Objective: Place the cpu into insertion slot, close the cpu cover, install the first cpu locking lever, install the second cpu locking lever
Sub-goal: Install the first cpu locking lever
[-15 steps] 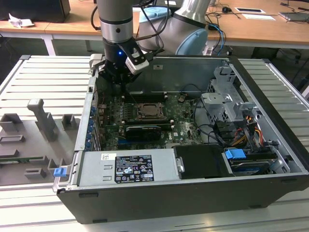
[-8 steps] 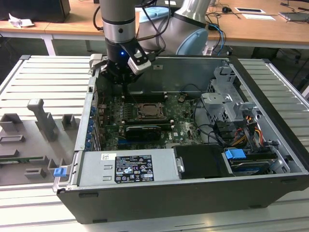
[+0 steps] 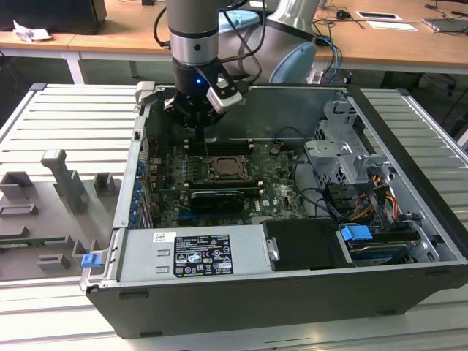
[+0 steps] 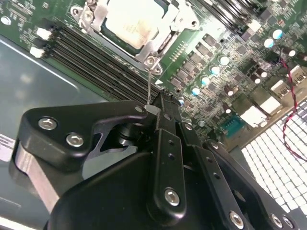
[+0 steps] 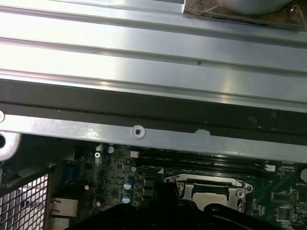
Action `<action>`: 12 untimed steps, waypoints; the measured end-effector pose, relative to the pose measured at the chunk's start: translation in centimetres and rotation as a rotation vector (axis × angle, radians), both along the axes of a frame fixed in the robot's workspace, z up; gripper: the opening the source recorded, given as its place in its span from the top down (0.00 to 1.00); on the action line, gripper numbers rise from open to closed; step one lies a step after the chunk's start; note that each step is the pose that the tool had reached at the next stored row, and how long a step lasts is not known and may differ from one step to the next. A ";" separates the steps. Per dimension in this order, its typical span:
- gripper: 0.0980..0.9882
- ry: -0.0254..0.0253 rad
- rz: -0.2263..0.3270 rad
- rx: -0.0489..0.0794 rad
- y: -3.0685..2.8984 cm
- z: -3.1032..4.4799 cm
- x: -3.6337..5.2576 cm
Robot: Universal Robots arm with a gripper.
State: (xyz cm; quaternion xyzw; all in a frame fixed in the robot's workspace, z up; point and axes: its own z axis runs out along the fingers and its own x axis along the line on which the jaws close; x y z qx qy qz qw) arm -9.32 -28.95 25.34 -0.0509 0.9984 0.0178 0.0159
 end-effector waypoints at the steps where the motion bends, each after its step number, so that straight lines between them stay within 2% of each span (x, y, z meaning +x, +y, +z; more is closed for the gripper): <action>1: 0.99 0.0000 0.000 0.000 0.00 0.00 0.16; 6: 0.99 0.0000 0.000 0.000 0.00 0.00 1.62; 12: 0.99 0.0000 -0.001 0.000 0.00 -0.01 2.76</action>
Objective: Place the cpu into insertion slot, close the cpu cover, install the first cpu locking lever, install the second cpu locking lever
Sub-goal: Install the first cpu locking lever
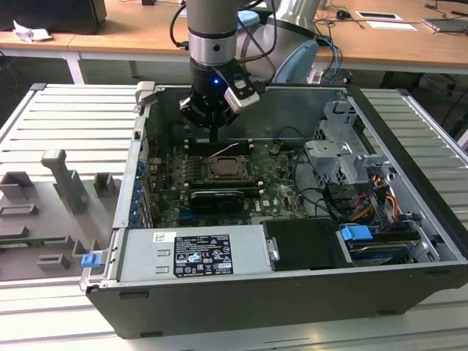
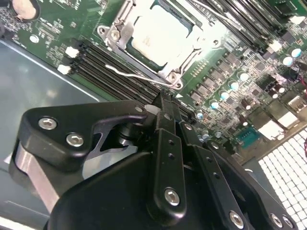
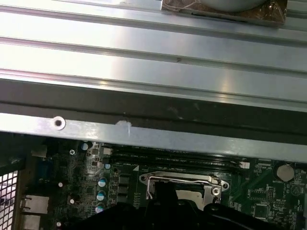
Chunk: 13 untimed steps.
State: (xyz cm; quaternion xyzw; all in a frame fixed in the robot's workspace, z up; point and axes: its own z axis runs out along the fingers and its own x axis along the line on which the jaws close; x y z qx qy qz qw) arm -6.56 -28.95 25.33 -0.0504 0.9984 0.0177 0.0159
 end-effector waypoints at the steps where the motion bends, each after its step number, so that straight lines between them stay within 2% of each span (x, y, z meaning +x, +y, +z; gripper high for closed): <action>1: 0.99 0.0000 0.000 0.000 0.00 -0.01 0.29; 3: 0.99 0.0000 -0.001 0.000 0.00 -0.02 0.68; 6: 0.99 0.0000 -0.002 0.001 0.00 -0.08 0.73; 8: 0.99 -0.0001 -0.010 0.014 0.00 -0.15 0.74; 9: 0.99 0.0000 -0.018 0.038 -0.02 -0.24 0.74; 12: 0.99 0.0001 -0.018 0.052 -0.22 -0.45 0.75; 13: 0.99 0.0000 -0.018 0.052 -0.22 -0.61 0.75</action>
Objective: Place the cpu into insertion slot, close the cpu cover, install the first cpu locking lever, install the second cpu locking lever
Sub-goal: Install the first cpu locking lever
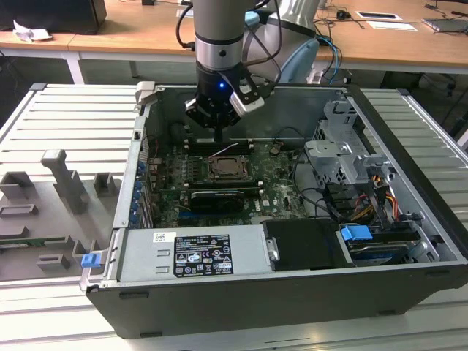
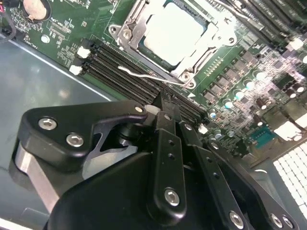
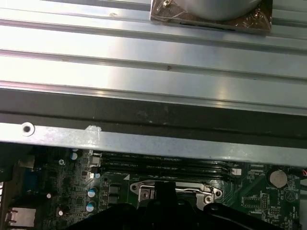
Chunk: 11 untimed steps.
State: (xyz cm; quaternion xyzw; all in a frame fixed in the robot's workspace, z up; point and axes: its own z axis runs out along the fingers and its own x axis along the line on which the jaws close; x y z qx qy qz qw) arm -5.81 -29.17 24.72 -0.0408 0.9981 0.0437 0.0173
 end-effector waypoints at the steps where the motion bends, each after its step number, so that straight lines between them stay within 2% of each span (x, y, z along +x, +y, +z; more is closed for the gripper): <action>1: 0.99 0.0002 0.000 0.000 0.00 -0.17 0.01; 3: 0.99 0.0001 0.000 0.002 0.00 -0.45 0.07; 7: 0.99 0.0001 -0.017 0.026 0.00 -0.71 0.25; 8: 0.99 0.0001 -0.018 0.030 0.00 -1.15 0.25; 9: 0.99 -0.0002 -0.018 0.030 0.00 -1.51 0.26; 11: 0.99 -0.0003 -0.018 0.030 -0.01 -1.73 0.29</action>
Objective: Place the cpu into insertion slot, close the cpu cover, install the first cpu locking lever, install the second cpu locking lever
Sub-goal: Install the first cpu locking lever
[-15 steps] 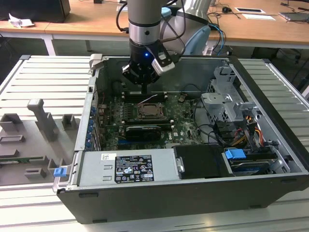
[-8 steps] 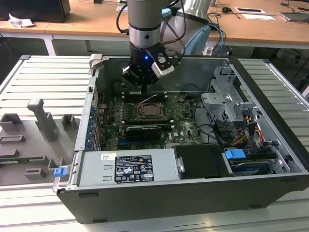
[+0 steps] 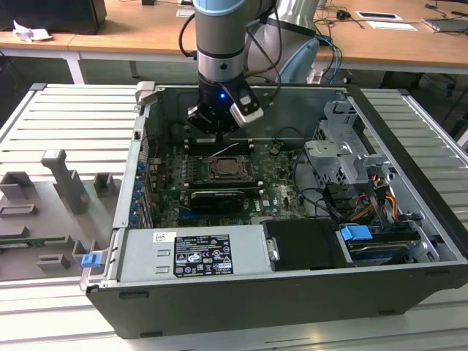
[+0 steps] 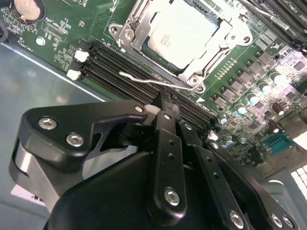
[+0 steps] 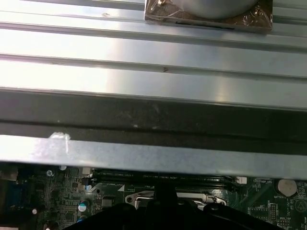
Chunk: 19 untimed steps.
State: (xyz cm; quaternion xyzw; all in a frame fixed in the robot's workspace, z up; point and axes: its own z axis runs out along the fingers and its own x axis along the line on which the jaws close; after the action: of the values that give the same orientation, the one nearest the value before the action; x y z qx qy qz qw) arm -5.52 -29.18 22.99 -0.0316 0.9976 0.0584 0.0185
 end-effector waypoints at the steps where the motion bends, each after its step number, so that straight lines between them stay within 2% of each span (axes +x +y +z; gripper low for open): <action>1: 0.99 0.0001 0.000 0.000 0.00 -0.02 0.00; 19: 0.99 0.0001 0.000 0.000 0.00 -0.14 0.57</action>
State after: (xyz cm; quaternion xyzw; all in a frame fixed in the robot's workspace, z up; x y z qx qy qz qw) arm -4.95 -29.18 22.86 -0.0316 0.9976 0.0584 0.0184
